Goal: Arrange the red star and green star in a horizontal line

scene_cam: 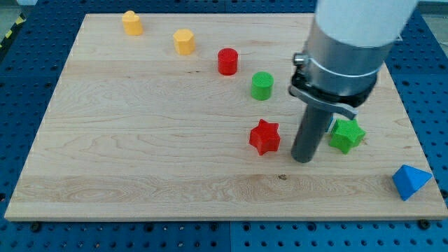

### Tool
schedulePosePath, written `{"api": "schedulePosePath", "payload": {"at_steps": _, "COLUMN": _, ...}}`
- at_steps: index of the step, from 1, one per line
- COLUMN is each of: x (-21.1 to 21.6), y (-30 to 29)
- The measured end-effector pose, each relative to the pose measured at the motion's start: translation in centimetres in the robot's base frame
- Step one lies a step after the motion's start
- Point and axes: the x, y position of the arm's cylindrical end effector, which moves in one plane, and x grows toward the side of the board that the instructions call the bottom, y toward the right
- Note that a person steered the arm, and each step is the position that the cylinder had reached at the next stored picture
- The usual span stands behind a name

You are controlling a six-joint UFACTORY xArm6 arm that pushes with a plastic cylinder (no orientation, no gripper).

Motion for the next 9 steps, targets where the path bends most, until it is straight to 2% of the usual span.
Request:
{"api": "schedulePosePath", "payload": {"at_steps": 1, "x": -2.1, "y": -0.1}}
{"api": "schedulePosePath", "payload": {"at_steps": 2, "x": -2.5, "y": -1.5}}
{"api": "schedulePosePath", "payload": {"at_steps": 3, "x": -1.0, "y": -2.0}}
{"api": "schedulePosePath", "payload": {"at_steps": 5, "x": -2.6, "y": -2.0}}
{"api": "schedulePosePath", "payload": {"at_steps": 8, "x": -2.6, "y": 7.8}}
{"api": "schedulePosePath", "payload": {"at_steps": 9, "x": -1.4, "y": 9.1}}
